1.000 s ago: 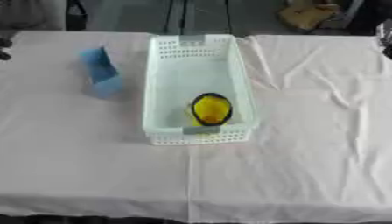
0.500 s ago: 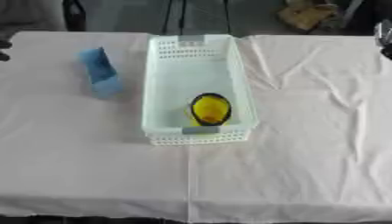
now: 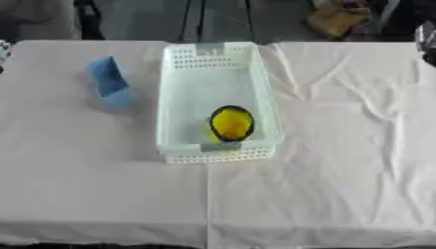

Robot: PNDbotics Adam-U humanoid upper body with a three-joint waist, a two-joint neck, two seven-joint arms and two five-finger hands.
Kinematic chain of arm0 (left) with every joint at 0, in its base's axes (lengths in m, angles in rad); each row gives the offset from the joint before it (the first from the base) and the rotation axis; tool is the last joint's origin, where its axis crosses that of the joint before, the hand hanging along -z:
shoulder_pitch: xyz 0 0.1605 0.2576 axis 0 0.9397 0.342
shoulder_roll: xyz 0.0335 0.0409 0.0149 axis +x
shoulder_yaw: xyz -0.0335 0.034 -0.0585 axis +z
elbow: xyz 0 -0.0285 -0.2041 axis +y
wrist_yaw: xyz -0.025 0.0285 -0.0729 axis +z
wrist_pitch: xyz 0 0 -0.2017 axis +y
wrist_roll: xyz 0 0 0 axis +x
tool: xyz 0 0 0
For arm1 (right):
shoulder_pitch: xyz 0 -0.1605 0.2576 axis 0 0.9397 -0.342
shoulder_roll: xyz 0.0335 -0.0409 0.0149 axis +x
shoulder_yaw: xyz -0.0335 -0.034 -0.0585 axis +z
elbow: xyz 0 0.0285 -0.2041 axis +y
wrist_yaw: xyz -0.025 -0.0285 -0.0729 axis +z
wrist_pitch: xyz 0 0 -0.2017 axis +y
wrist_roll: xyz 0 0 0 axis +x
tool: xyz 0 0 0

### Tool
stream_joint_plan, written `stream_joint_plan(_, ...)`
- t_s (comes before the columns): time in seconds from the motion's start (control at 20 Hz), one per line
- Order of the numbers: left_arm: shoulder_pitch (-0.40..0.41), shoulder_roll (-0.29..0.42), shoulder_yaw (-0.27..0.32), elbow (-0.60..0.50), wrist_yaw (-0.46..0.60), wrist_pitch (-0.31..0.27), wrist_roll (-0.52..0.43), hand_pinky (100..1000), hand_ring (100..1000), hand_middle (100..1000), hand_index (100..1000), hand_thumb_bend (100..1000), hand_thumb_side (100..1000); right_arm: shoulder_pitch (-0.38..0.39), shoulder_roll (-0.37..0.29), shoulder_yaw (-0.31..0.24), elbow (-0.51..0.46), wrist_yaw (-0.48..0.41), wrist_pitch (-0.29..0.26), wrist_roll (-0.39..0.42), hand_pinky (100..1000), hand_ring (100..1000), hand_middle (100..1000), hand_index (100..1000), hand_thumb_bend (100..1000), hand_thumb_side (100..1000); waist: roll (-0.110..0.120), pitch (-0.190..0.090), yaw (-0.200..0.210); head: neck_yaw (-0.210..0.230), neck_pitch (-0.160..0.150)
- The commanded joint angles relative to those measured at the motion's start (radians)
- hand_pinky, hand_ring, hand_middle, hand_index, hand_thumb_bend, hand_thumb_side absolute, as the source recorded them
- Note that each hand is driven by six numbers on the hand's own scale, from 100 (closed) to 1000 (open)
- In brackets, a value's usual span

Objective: Pick up objects on the table and place them in the box.

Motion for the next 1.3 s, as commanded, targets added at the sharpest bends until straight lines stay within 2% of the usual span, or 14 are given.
stream_joint_plan(0.05,-0.07,0.058,-0.02,0.072,-0.056,0.051,0.005,562,660,716,861,695,695,-0.012,-0.014,-0.004,-0.009,-0.005,-0.002,0.005,606,673,815,877,100,439,0.003,-0.017,-0.006,-0.001,-0.004)
stream_joint_plan(0.1,-0.094,0.056,-0.033,0.1,-0.073,0.068,0.009,562,660,716,861,695,695,-0.011,-0.014,-0.003,-0.009,-0.006,-0.003,0.006,606,673,815,877,100,439,0.004,-0.018,-0.009,-0.001,-0.004)
stream_joint_plan(0.2,-0.137,0.045,-0.057,0.155,-0.107,0.102,0.019,581,653,655,848,701,708,-0.012,-0.013,-0.001,-0.008,-0.007,-0.004,0.008,605,672,815,877,100,441,0.004,-0.019,-0.015,0.0,-0.004)
stream_joint_plan(0.25,-0.157,0.037,-0.068,0.183,-0.124,0.119,0.026,657,672,641,848,689,719,-0.012,-0.013,0.0,-0.008,-0.008,-0.004,0.009,606,673,815,877,100,441,0.005,-0.02,-0.018,0.001,-0.003)
stream_joint_plan(0.4,-0.213,0.005,-0.098,0.269,-0.177,0.171,0.049,667,680,647,850,688,719,-0.014,-0.011,0.005,-0.007,-0.009,-0.007,0.015,606,673,815,877,100,441,0.006,-0.021,-0.027,0.004,-0.002)
stream_joint_plan(0.45,-0.228,-0.001,-0.108,0.297,-0.194,0.181,0.059,718,717,674,852,687,707,-0.015,-0.01,0.005,-0.007,-0.01,-0.008,0.016,605,672,815,877,100,440,0.006,-0.021,-0.029,0.005,-0.002)
stream_joint_plan(0.5,-0.247,-0.015,-0.113,0.325,-0.211,0.193,0.069,729,731,684,853,684,700,-0.018,-0.009,0.009,-0.008,-0.01,-0.01,0.019,606,673,816,877,100,441,0.006,-0.02,-0.037,0.01,-0.006)
stream_joint_plan(0.85,-0.364,-0.058,-0.164,0.518,-0.33,0.293,0.119,752,768,737,876,697,647,-0.032,-0.006,0.022,-0.008,-0.015,-0.017,0.033,605,672,816,878,100,444,0.012,-0.013,-0.069,0.028,-0.014)
stream_joint_plan(1.05,-0.401,-0.074,-0.167,0.629,-0.398,0.304,0.134,756,783,765,901,693,626,-0.038,-0.003,0.028,-0.008,-0.017,-0.02,0.04,605,672,816,878,100,446,0.015,-0.01,-0.083,0.036,-0.018)
stream_joint_plan(1.3,-0.414,-0.083,-0.163,0.775,-0.488,0.272,0.167,774,810,801,920,714,571,-0.036,-0.004,0.028,-0.007,-0.018,-0.021,0.041,604,671,816,878,100,455,0.019,-0.007,-0.09,0.036,-0.018)
